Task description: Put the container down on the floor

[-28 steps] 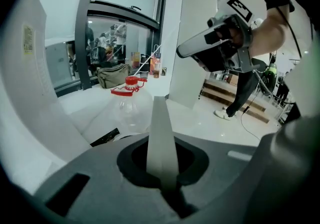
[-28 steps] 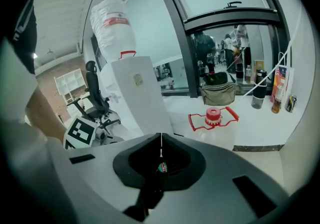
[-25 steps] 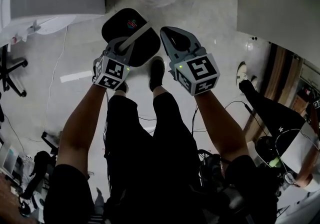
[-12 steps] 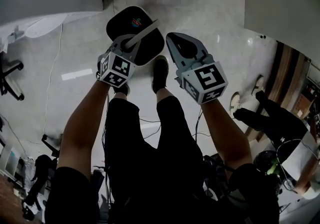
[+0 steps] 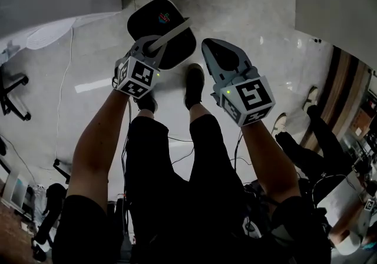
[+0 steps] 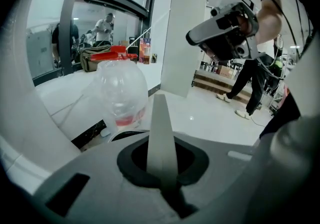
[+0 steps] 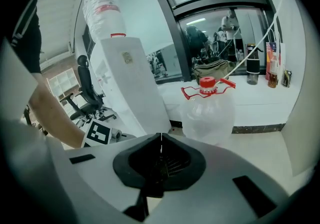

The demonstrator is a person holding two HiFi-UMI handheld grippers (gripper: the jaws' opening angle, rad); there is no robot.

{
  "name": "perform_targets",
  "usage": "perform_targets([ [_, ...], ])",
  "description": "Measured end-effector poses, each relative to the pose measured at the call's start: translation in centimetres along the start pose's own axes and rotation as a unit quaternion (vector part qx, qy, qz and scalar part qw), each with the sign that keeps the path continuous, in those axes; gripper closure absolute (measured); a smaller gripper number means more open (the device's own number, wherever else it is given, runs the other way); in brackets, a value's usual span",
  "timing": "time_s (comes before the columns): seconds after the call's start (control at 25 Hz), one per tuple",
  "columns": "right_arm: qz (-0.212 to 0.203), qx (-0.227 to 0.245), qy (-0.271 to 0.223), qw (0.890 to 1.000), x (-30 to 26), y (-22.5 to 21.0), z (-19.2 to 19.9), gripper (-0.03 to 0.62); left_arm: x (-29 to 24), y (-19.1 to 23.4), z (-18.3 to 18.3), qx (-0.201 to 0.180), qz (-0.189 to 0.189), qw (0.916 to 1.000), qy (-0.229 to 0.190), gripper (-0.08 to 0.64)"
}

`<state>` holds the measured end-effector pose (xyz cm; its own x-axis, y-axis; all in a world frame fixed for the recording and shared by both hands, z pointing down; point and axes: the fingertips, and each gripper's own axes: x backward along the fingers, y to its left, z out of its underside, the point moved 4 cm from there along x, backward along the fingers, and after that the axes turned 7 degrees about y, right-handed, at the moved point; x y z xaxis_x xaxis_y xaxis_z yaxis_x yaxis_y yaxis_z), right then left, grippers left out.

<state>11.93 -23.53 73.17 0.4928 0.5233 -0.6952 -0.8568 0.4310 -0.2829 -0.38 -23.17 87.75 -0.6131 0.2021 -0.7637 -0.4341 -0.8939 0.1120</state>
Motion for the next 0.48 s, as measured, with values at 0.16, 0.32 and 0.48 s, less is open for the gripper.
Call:
perform_targets([
  [0.16, 0.006, 0.001, 0.011, 1.000, -0.2, -0.8, 0.9, 0.583, -0.9, 0.2, 1.0, 0.001, 0.000, 0.9999, 0.014, 0.551],
  [0.32, 0.001, -0.003, 0.013, 1.000, -1.2, -0.4, 1.5, 0.583, -1.1, 0.4, 3.1, 0.002, 0.004, 0.9996, 0.030, 0.549],
  [0.48, -0.002, -0.012, 0.019, 1.000, -1.8, -0.1, 2.4, 0.583, -1.3, 0.1, 4.6, 0.000, 0.010, 0.9991, 0.040, 0.551],
])
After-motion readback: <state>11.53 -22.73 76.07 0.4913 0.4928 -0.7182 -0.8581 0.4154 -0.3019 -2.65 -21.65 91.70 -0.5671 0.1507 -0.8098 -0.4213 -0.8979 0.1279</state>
